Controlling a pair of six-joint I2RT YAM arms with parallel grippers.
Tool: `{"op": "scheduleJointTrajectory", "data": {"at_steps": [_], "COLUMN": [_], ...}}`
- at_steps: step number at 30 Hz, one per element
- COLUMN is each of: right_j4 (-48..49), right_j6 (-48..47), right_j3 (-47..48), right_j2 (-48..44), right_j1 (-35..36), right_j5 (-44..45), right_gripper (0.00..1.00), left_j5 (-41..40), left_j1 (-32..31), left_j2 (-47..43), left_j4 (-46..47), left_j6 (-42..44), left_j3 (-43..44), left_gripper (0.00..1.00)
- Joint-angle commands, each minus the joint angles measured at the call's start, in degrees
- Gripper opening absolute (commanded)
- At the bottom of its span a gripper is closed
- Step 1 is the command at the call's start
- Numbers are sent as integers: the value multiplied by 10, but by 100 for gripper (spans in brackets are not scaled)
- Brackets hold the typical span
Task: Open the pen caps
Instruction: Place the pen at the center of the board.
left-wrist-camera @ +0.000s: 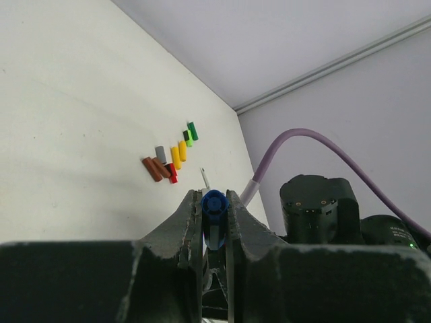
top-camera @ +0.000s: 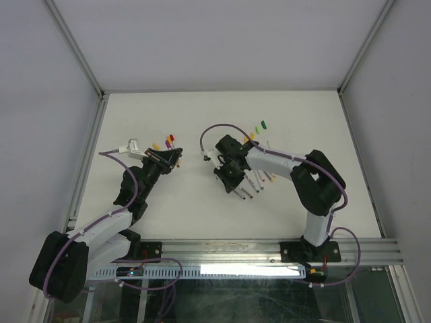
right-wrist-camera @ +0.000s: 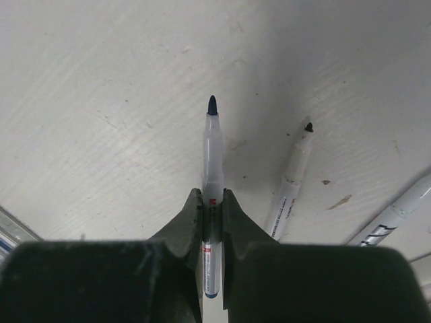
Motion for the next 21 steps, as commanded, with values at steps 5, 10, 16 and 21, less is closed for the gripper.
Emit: {"op": "scheduleJointTrajectory", "data": {"at_steps": [5, 10, 16, 21], "right_j4": [-33, -33, -30, -42], "right_j6": [-22, -29, -35, -38], "right_j3": [31, 30, 29, 34], "right_j2": [12, 6, 0, -1], "right_j1": [-6, -22, -42, -42], "right_j5": [40, 74, 98, 60], "right_gripper": [3, 3, 4, 4], "left_j5": [2, 2, 12, 19], "left_j1": [1, 1, 2, 2], "left_j2": [-2, -6, 9, 16], "left_j4": [7, 6, 20, 25], "left_j6": [-14, -18, -27, -30], "left_j3": [-9, -12, -11, -9], "left_gripper": [0, 0, 0, 0]}}
